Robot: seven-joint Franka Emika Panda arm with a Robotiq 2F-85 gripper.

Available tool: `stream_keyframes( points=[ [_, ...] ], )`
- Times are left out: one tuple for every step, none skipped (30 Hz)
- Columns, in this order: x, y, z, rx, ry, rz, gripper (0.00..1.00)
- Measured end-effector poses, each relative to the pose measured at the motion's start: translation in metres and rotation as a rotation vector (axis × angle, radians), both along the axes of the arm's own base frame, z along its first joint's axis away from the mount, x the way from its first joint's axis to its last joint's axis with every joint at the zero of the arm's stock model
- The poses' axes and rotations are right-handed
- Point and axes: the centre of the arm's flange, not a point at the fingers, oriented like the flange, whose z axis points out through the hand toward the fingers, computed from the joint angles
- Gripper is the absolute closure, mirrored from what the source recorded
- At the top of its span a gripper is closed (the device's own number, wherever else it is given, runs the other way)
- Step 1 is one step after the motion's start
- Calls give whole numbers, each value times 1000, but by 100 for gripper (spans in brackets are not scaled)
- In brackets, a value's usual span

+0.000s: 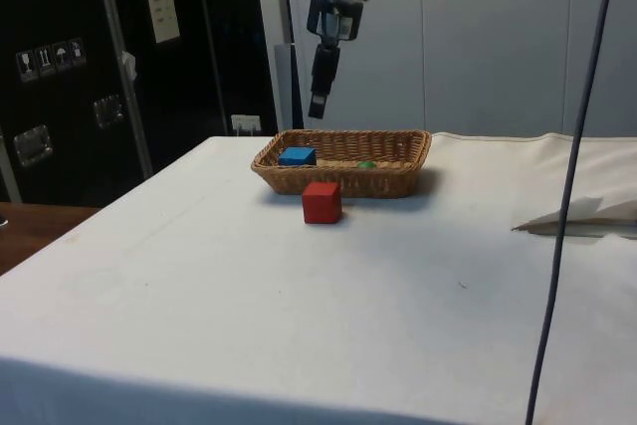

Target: Place all non-red objects into the basket.

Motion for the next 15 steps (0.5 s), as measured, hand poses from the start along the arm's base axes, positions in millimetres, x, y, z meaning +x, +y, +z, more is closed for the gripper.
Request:
stream_keyframes(
  points=[
    [0, 2, 1, 0, -3, 5, 0],
    [1, 4, 3, 0, -6, 10, 0],
    [2, 8, 5, -1, -11, 22, 0],
    [2, 8, 5, -1, -11, 22, 0],
    [2, 9, 6, -2, -14, 28, 0],
    [3, 10, 8, -3, -17, 32, 0],
    [3, 13, 9, -3, -20, 39, 0],
    [3, 13, 9, -3, -20, 39, 0],
    [4, 16, 12, -3, -25, 47, 0],
    [4, 18, 12, -4, -27, 52, 0],
    [5, 21, 14, -3, -30, 57, 0],
    [5, 23, 15, -2, -32, 62, 0],
    [6, 25, 16, -2, -35, 66, 0],
    [6, 25, 16, -2, -35, 66, 0],
    [6, 27, 17, -1, -38, 71, 0]
  ],
)
